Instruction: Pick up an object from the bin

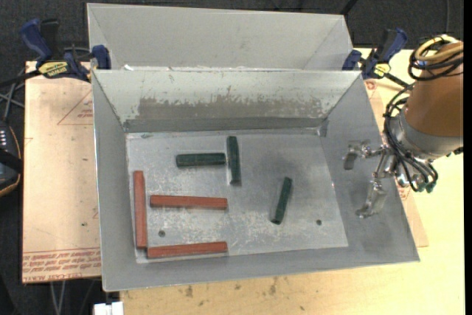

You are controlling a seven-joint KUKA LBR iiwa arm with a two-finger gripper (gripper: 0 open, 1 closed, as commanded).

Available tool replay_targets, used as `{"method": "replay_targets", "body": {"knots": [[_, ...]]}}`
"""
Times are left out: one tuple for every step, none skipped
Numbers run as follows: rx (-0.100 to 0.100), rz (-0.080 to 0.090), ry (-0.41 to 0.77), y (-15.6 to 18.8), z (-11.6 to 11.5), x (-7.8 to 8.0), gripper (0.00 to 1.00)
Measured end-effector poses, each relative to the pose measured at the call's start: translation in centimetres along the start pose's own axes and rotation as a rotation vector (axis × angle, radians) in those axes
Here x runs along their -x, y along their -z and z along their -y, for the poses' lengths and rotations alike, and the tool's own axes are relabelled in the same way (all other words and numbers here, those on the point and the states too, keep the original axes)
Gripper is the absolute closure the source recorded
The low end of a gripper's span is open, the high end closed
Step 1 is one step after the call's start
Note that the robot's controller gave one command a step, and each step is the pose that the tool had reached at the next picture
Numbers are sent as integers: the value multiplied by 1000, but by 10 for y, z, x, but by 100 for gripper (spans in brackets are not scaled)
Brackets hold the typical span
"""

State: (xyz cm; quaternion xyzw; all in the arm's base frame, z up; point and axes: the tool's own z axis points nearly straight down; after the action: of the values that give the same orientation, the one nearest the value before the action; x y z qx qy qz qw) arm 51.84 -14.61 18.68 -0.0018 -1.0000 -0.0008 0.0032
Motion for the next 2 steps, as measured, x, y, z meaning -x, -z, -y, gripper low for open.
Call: {"method": "replay_targets", "body": {"knots": [[-1, 8, 4, 4, -1, 2, 0], [-5, 15, 220, -41, -25, 9, 0]]}}
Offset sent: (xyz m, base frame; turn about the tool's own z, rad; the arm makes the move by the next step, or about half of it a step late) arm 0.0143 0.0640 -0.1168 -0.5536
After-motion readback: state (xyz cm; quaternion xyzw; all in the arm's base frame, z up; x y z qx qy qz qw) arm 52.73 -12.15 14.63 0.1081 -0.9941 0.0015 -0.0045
